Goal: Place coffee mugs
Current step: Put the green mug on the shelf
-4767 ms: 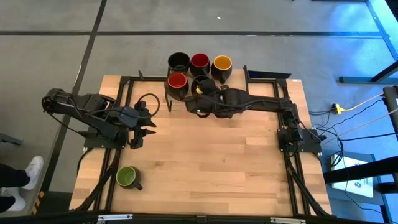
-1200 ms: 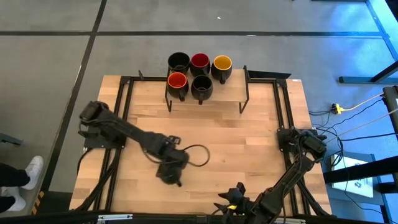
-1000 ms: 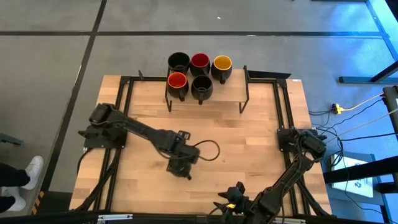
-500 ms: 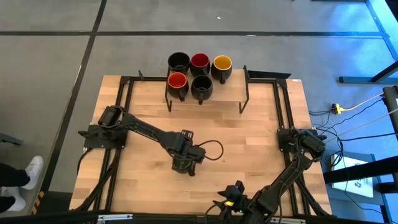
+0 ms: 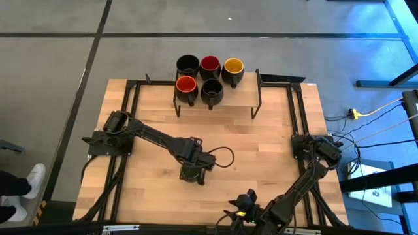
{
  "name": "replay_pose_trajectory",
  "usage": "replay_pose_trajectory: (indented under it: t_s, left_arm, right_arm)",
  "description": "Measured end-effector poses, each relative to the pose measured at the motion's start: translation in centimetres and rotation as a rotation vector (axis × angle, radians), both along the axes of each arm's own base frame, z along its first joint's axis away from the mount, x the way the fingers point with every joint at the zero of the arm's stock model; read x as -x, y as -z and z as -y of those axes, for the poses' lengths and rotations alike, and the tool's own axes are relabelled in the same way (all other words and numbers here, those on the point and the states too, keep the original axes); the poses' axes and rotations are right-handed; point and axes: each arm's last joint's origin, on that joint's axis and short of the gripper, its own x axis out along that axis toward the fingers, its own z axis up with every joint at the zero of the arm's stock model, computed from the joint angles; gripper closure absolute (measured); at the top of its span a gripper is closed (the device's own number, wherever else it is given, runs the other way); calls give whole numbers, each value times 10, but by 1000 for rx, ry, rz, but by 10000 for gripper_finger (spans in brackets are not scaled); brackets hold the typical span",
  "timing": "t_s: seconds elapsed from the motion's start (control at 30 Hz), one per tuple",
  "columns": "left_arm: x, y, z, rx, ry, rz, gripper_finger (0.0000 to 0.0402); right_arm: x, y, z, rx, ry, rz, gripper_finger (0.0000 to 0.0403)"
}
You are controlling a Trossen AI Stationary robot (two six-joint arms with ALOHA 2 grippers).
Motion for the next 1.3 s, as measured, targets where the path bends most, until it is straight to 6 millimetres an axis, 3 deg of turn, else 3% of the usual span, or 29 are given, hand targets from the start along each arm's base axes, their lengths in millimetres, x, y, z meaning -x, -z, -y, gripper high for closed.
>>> replay_pose_trajectory:
  t_s: [0.17,0.33,0.53,0.7,0.8,1.03,1.3]
  left_arm:
    - [0,-28,1,-11,-22,-21,296]
    - [7,-74,11,27,-31,83,294]
    - [56,-128,28,15,-32,255,294]
    - [103,-150,37,26,-95,369,294]
    - [128,-149,36,63,-175,387,294]
    - [173,-119,33,83,-301,355,294]
    - [201,-89,30,82,-364,315,294]
  right_arm:
    - [-7,0,3,30,7,29,178]
    - [-17,3,4,169,32,137,130]
    - [-44,28,10,311,3,140,112]
    - [-67,45,28,366,37,125,112]
    - [-79,46,43,389,67,109,112]
    - [-98,47,69,431,60,55,145]
    - [-108,54,76,393,41,47,196]
